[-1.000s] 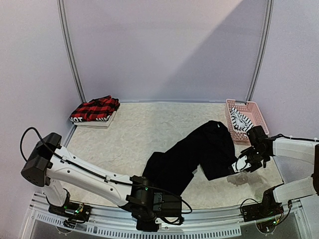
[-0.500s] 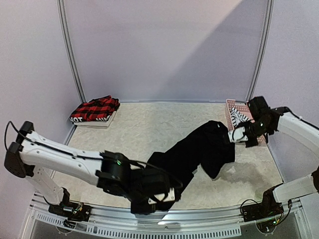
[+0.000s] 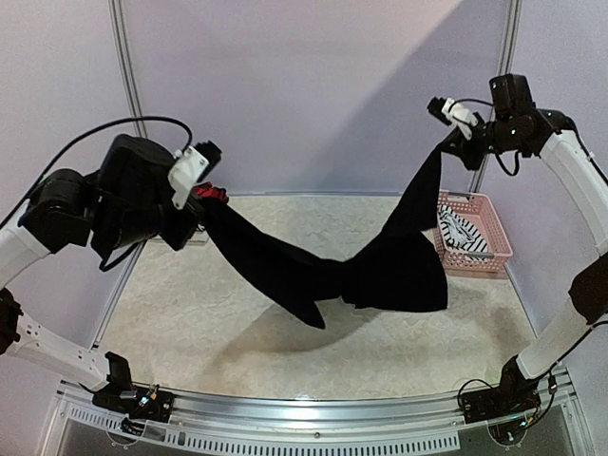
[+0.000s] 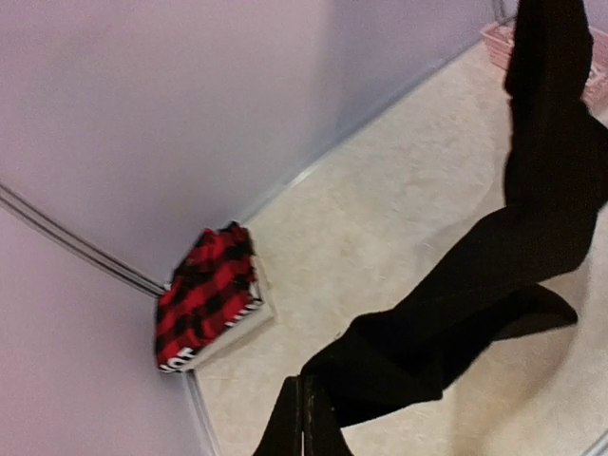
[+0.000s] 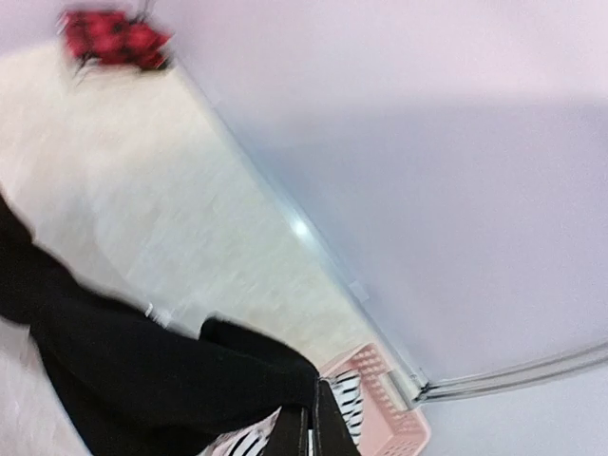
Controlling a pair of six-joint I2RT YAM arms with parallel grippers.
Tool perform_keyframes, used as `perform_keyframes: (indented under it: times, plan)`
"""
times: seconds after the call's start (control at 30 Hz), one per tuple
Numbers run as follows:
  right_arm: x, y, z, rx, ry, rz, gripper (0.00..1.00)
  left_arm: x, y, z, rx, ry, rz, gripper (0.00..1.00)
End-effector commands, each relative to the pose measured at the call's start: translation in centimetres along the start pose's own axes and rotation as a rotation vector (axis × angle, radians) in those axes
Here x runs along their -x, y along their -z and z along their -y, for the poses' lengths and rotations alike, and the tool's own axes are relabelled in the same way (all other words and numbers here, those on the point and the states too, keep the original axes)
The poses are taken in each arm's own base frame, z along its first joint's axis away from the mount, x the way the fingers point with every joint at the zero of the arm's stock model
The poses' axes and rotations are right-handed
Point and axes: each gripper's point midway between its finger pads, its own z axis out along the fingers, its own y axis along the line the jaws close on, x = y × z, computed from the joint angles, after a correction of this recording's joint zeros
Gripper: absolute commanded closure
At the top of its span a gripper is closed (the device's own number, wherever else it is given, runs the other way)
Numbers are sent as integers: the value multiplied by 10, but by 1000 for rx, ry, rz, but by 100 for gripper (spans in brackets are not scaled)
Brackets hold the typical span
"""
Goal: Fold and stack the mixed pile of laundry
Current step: Flatten out the crumpled T-shirt at the center of the board.
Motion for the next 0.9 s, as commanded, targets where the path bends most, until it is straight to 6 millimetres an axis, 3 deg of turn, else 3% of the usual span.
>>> perform_keyframes:
  times: [0.0,0.17,0.4,0.57,0.87]
  plan:
    - [50,37,66,-184,-243,151,100,36,9,-66,293,-22,56,100]
    - [89,70,110,-362,-259,289,100,86,10,-101,424,-26,97,100]
    - [124,118,142,-533,-226,422,100,131,27,-146,553,-18,161,100]
    - [147,152,145,-579,-207,524,100,149,45,-163,585,-1,206,100]
    - [164,199,126,-570,-175,608,100,158,80,-185,607,34,277,100]
